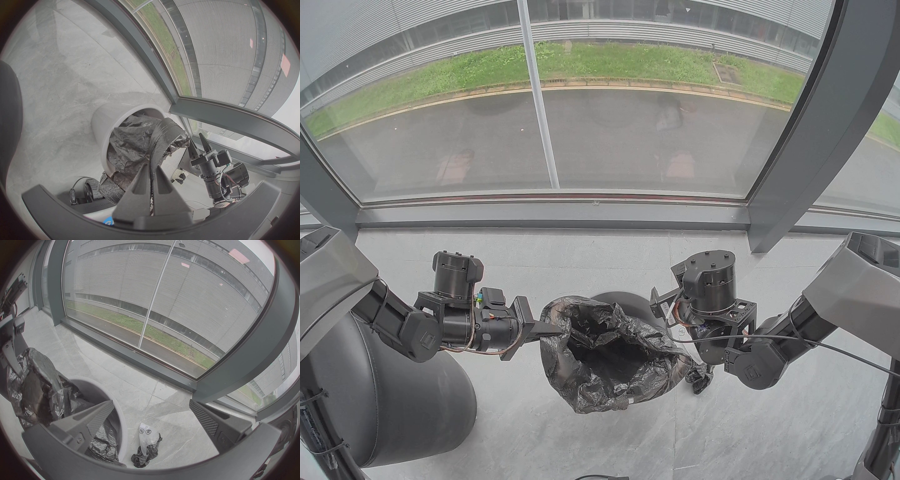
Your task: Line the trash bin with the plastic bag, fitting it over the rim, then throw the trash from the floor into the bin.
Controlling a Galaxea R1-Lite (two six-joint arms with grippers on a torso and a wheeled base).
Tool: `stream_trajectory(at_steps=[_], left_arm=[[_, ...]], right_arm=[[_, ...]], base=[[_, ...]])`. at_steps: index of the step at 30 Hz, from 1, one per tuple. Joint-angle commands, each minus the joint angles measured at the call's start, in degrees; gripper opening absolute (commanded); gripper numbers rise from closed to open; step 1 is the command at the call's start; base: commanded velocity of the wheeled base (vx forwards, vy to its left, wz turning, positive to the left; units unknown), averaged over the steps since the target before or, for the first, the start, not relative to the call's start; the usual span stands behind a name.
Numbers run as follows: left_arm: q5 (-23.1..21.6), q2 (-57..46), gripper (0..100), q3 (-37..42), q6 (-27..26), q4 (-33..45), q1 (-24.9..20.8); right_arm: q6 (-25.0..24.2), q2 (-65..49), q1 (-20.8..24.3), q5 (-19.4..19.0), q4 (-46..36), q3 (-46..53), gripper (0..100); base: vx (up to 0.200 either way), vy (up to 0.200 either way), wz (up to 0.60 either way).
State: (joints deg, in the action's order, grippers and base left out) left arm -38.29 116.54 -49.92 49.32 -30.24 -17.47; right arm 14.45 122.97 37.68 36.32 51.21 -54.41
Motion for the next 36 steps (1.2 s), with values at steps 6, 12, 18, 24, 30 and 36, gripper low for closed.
stream_trajectory(at_steps=[6, 12, 18, 24, 30, 36], left_arm=[[-0.12, 1.50, 0, -1.14, 0.16, 0.01, 0.07], [-0.03, 0.88, 0, -0.97, 0.25, 0.10, 0.07], [-0.03, 0.97, 0, -0.97, 0.34, 0.10, 0.07], [-0.03, 0.70, 0, -0.88, 0.42, 0.10, 0.07], [-0.03, 0.97, 0, -0.97, 0.42, 0.10, 0.07], [-0.03, 0.79, 0, -0.88, 0.34, 0.10, 0.07]], right_arm=[[-0.82, -2.73, 1.34, -1.07, -0.06, 2.11, 100], [-5.04, -5.28, 6.00, -3.44, -0.15, 6.95, 100], [-7.50, -4.84, 8.20, -4.32, -0.24, 8.88, 100], [-9.08, -1.94, 8.64, -4.32, -0.06, 9.06, 100], [-9.70, 3.16, 8.55, -5.47, 0.20, 8.53, 100], [-8.82, 8.43, 5.82, -5.91, 3.02, 4.57, 100]], base=[[0.000, 0.000, 0.00], [0.000, 0.000, 0.00], [0.000, 0.000, 0.00], [0.000, 0.000, 0.00], [0.000, 0.000, 0.00], [0.000, 0.000, 0.00]])
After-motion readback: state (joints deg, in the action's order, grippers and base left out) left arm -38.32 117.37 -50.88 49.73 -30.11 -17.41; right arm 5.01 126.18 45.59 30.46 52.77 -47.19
